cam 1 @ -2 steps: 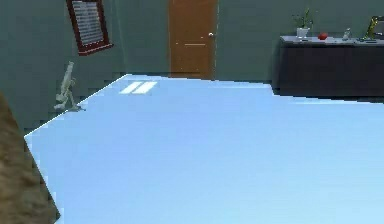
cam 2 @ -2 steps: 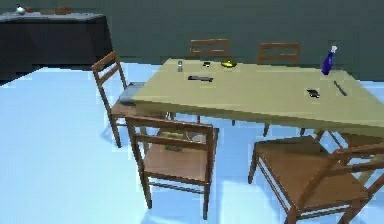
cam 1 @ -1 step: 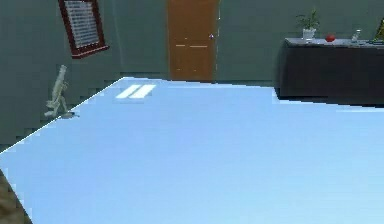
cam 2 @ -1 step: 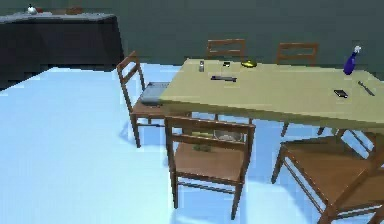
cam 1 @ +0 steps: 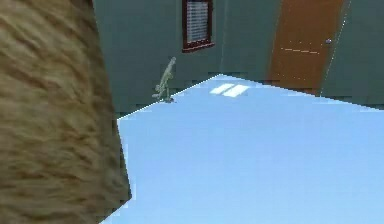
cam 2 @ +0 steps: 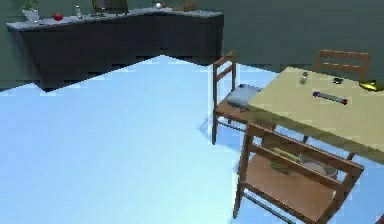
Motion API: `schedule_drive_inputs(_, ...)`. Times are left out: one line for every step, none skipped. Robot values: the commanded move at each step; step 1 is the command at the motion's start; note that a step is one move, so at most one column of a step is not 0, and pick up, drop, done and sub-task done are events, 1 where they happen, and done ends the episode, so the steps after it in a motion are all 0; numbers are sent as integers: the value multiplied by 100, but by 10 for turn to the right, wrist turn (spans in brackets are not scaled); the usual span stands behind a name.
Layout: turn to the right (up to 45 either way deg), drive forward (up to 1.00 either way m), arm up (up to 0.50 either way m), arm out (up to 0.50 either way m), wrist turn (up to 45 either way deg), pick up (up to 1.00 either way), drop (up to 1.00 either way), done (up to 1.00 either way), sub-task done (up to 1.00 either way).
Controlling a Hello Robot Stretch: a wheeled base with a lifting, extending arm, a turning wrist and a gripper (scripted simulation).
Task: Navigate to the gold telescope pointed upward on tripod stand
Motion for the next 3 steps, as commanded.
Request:
schedule_drive_inputs(0,100,0,0,0,0,0,0,0)
schedule_drive_inputs(-30,0,0,0,0,0,0,0,0)
schedule_drive_inputs(0,45,0,0,0,0,0,0,0)
